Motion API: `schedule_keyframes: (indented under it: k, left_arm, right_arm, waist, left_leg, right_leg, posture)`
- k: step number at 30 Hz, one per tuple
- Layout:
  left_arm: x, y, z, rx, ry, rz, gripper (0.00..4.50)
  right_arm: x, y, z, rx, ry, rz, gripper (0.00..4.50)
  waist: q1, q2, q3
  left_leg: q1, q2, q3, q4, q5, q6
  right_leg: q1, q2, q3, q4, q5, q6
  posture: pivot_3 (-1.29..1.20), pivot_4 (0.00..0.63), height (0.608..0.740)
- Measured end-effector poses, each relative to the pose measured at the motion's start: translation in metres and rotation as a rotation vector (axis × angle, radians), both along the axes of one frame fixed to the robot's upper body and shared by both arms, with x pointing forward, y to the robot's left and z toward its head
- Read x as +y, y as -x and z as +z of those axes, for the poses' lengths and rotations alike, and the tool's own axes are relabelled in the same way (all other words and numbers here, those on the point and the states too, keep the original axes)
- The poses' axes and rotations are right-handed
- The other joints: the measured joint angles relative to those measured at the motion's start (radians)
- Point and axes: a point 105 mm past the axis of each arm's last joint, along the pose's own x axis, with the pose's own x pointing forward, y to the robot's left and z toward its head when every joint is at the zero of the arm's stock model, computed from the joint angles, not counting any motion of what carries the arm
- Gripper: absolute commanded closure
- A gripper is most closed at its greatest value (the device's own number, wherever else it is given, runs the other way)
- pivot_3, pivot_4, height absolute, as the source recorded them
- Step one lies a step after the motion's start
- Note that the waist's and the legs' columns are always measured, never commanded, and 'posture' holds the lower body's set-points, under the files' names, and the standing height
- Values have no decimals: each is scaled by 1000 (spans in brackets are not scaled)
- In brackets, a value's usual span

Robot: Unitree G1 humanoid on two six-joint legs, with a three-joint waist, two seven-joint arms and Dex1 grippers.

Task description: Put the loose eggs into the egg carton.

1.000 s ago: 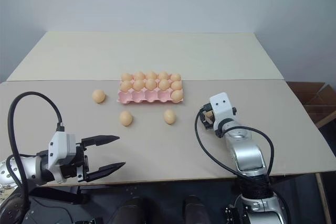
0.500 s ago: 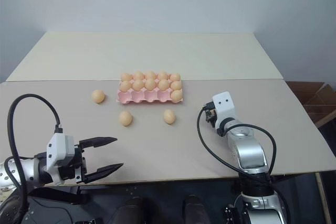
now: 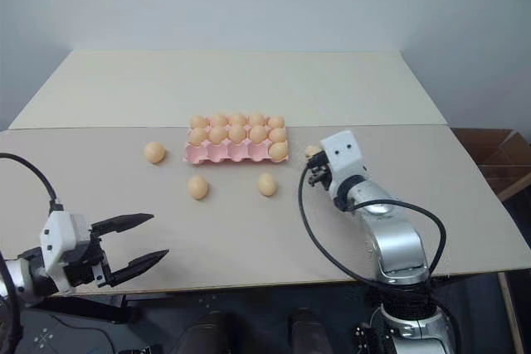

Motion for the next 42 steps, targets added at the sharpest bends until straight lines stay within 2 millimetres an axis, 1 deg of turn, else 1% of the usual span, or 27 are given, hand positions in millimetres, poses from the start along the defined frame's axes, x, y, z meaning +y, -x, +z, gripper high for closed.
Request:
schedule_keyframes:
  k: [3, 5, 7, 10, 16, 21, 24, 30, 32, 33, 34, 38, 39, 40, 42]
  left_arm:
    - [7, -2, -3, 13, 3, 27, 617]
    - [8, -3, -3, 10, 5, 31, 617]
    - [8, -5, 0, -2, 8, 32, 617]
    - [10, -7, 0, 0, 14, 35, 617]
    - [6, -10, 9, -28, 15, -8, 617]
    - [3, -14, 13, -47, 7, -23, 617]
    - [1, -14, 13, -47, 8, -31, 617]
    - [0, -15, 14, -49, 6, -38, 617]
    - [-1, -15, 14, -50, 6, -38, 617]
    - [-1, -15, 14, -50, 6, -38, 617]
    - [-1, -14, 14, -49, 6, -38, 617]
    - [-1, -14, 13, -48, 6, -39, 617]
    - [-1, -14, 13, -47, 6, -39, 617]
    - [-1, -14, 13, -47, 6, -39, 617]
    - [-1, -14, 13, -47, 6, -39, 617]
  right_arm:
    - [36, 5, 8, -20, -30, 97, 3316]
    - [53, 3, 9, -24, -33, 128, 3316]
    - [62, -4, 7, -25, -13, 129, 3316]
    - [68, -14, 3, -30, 16, 125, 3316]
    - [79, -34, -8, -30, 54, 125, 3316]
    - [88, -46, -4, -49, 57, 138, 3316]
    - [92, -51, -8, -45, 59, 140, 3316]
    - [89, -63, -19, -19, 83, 119, 3316]
    - [89, -65, -20, -13, 80, 116, 2586]
    - [90, -65, -21, -11, 76, 116, 2317]
    - [91, -65, -21, -8, 69, 117, 1904]
    - [95, -65, -17, -9, 41, 122, 579]
    - [95, -65, -17, -8, 30, 120, 189]
    - [95, -66, -16, -7, 22, 120, 31]
    - [95, -66, -15, -3, 9, 119, 31]
  waist:
    - [-2, 0, 0]
    - [-2, 0, 0]
    - [1, 0, 0]
    - [3, 0, 0]
    - [-1, 0, 0]
    - [-7, 1, 0]
    - [-11, 1, 0]
    - [-21, 1, 0]
    - [-22, 1, 0]
    - [-23, 1, 0]
    - [-23, 1, 0]
    - [-24, 1, 1]
    - [-24, 1, 1]
    - [-24, 1, 1]
    - [-24, 1, 1]
  left_leg:
    - [0, 0, 0, 0, 0, 0]
    - [0, 0, 0, 0, 0, 0]
    - [0, -1, 0, 0, 0, 0]
    - [-1, -1, 0, 0, 0, 0]
    - [-1, 0, 0, 0, 0, 0]
    - [0, 0, 0, 0, 0, 0]
    - [-1, 0, 0, 0, 0, 0]
    - [-1, 0, 0, 0, 0, 0]
    - [-1, 0, 0, 0, 0, 0]
    - [-1, 0, 0, 0, 0, 0]
    - [-1, 0, 0, 0, 0, 0]
    - [0, 0, 0, 0, 0, 0]
    - [-1, 0, 0, 0, 0, 0]
    - [-1, 0, 0, 0, 0, 0]
    - [-1, 0, 0, 0, 0, 0]
  right_leg:
    - [0, 0, 0, 0, 0, 0]
    - [0, 0, 0, 0, 0, 0]
    - [0, -1, -1, 0, 0, 0]
    - [0, -1, -1, 0, 0, 0]
    - [0, 0, -1, 1, 0, 0]
    - [0, 0, -1, 1, 0, 0]
    - [0, -1, -1, 1, 0, 0]
    - [-1, -1, -1, 1, 0, 0]
    - [-1, -1, -1, 1, 0, 0]
    - [-1, -1, -1, 1, 0, 0]
    - [-1, -1, -1, 1, 0, 0]
    - [-1, -1, -1, 1, 1, 0]
    - [-1, -1, -1, 1, 1, 0]
    - [-1, -1, -1, 1, 1, 0]
    - [-1, -1, -1, 1, 1, 0]
  posture:
    - [0, 150, 740]
    - [0, 150, 740]
    - [0, 150, 740]
    - [0, 150, 740]
    - [0, 150, 740]
    - [0, 150, 740]
    - [0, 150, 740]
    - [0, 150, 740]
    - [0, 150, 740]
    - [0, 150, 740]
    - [0, 150, 740]
    - [0, 150, 740]
    - [0, 150, 740]
    - [0, 150, 740]
    - [0, 150, 740]
